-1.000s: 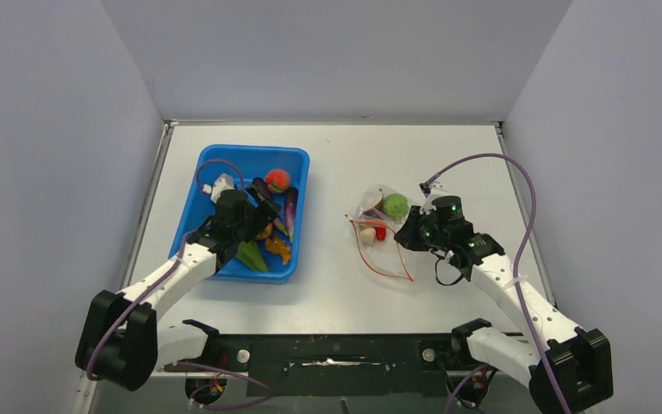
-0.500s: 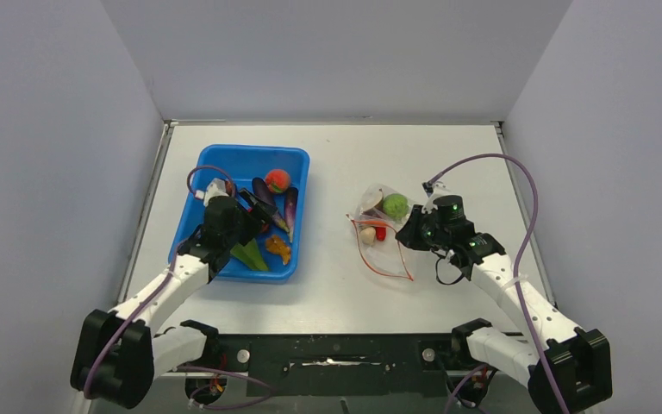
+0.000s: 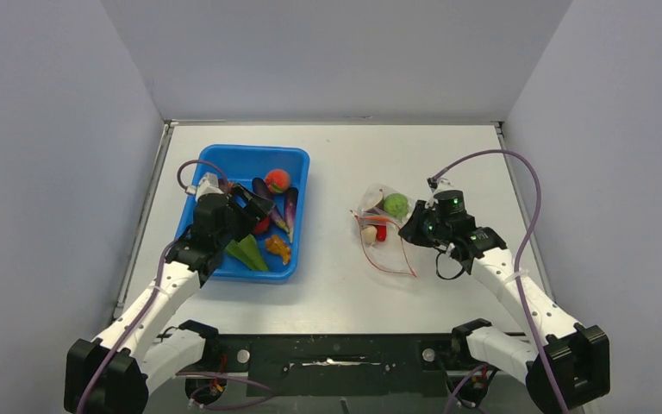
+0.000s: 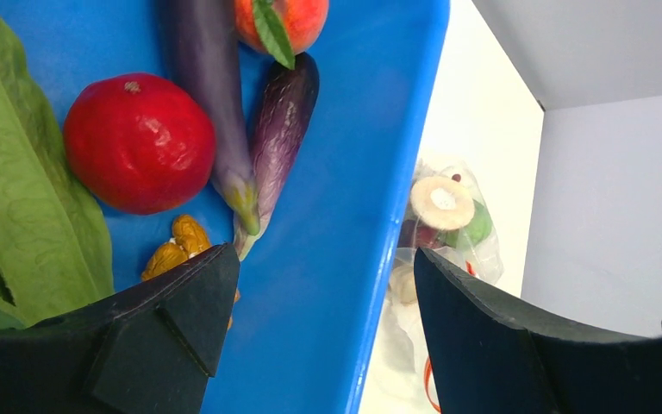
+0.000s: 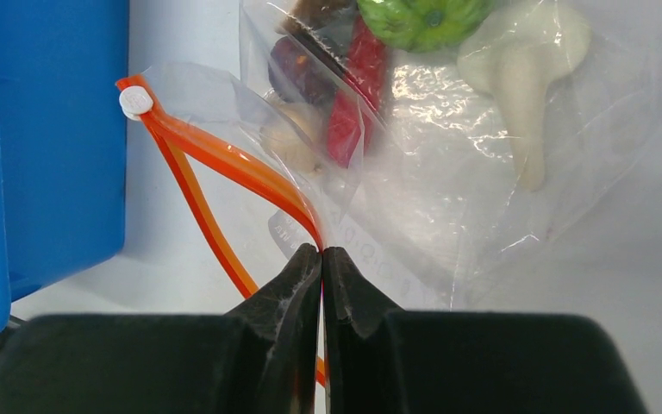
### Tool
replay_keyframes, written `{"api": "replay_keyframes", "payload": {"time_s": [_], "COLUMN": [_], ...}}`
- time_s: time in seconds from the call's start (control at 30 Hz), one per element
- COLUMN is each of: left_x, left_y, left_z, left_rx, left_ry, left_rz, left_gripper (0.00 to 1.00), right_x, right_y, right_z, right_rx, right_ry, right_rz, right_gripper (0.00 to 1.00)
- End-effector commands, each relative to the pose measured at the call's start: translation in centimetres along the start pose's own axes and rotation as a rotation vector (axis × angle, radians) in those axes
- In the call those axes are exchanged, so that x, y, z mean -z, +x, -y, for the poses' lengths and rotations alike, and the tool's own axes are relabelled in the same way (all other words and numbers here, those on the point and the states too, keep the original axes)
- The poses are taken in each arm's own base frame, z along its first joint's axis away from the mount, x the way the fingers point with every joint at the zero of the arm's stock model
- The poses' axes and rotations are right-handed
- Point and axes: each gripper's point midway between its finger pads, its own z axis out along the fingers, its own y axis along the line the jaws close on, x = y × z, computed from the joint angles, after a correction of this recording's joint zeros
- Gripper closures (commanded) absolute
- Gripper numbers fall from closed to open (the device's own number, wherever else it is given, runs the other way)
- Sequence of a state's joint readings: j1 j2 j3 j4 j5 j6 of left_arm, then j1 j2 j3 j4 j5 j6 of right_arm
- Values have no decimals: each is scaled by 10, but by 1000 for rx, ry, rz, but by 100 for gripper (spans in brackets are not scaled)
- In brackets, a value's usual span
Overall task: Open the zip-top bag and remove the fake food
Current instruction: Place the fake fruit in the bin.
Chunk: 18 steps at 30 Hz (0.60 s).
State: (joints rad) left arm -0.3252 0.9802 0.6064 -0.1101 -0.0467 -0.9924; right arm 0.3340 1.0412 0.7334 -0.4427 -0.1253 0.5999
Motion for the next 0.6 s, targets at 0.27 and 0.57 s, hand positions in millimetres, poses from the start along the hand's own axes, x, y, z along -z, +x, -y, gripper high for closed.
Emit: {"api": "replay_keyframes", "payload": {"time_s": [0.27, 0.57], "left_x": [9, 10], "left_y": [-17, 23], "left_z": [39, 87], "left_rx": [-48, -188], "left_ry": [90, 177], "left_rz": [2, -73], "left_gripper": [26, 27], "right_x": [13, 3], "right_y": [-17, -13], "right_z": [-9, -25], "right_rx": [-17, -59], "right_ry": [-24, -110], "right_rz": [54, 41], "right_gripper": [95, 97]}}
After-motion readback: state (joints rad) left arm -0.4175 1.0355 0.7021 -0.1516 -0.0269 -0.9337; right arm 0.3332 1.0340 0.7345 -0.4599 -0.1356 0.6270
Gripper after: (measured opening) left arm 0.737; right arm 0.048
